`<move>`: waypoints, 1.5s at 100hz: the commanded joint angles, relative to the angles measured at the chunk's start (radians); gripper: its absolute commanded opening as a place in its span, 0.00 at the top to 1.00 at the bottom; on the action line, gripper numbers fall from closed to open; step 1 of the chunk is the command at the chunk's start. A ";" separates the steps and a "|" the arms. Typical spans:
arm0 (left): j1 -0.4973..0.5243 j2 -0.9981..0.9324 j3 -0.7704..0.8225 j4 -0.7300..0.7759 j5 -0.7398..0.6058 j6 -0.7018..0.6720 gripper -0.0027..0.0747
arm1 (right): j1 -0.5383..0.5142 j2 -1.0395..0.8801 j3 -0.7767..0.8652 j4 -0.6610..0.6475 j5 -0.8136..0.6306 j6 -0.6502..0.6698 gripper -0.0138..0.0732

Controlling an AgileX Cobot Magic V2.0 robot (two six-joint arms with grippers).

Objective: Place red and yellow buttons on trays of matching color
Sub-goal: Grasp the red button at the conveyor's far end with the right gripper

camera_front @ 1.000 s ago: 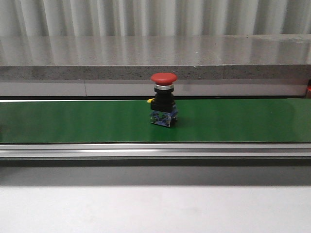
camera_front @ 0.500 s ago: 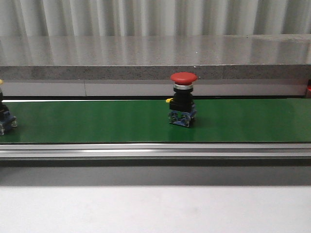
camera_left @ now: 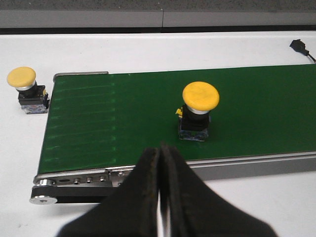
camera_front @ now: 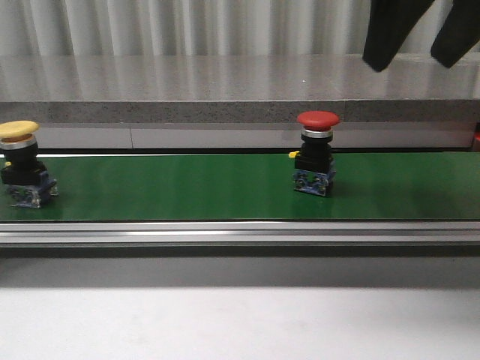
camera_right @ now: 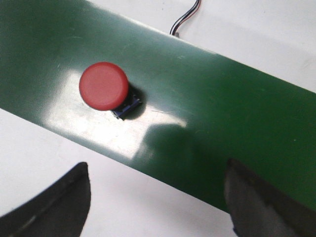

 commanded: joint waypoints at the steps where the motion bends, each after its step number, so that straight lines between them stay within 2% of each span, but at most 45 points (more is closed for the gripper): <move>1: -0.009 0.001 -0.027 -0.013 -0.074 -0.004 0.99 | 0.007 0.032 -0.060 0.005 0.024 -0.037 0.18; 27: -0.009 0.001 -0.027 -0.013 -0.074 -0.004 0.99 | 0.007 0.161 -0.087 0.033 0.029 -0.087 0.18; 43: -0.009 0.001 -0.027 -0.013 -0.074 -0.004 0.99 | 0.006 0.211 -0.111 0.043 -0.022 -0.094 0.20; 50: -0.009 0.001 -0.027 -0.013 -0.074 -0.004 0.99 | 0.006 0.228 -0.124 0.043 -0.034 -0.094 0.28; 60: -0.009 0.001 -0.027 -0.013 -0.074 -0.004 0.99 | 0.006 0.234 -0.128 0.043 -0.059 -0.094 0.49; 70: -0.009 0.001 -0.027 -0.013 -0.074 -0.004 0.99 | 0.006 0.231 -0.128 0.041 -0.082 -0.091 0.66; 77: -0.009 0.001 -0.027 -0.013 -0.074 -0.004 0.99 | -0.001 0.225 -0.128 0.039 -0.096 -0.081 0.71; 86: -0.009 0.001 -0.027 -0.013 -0.074 -0.004 0.99 | -0.024 0.200 -0.128 0.037 -0.105 -0.034 0.70; 100: -0.009 0.001 -0.027 -0.013 -0.074 -0.004 0.99 | -0.128 0.138 -0.128 0.034 -0.111 0.010 0.70; 133: -0.009 0.001 -0.027 -0.013 -0.074 -0.004 0.99 | -0.523 0.074 -0.128 0.034 -0.110 0.045 0.70; 150: -0.009 0.001 -0.027 -0.013 -0.074 -0.004 0.99 | -0.690 0.075 -0.128 0.034 -0.117 0.096 0.70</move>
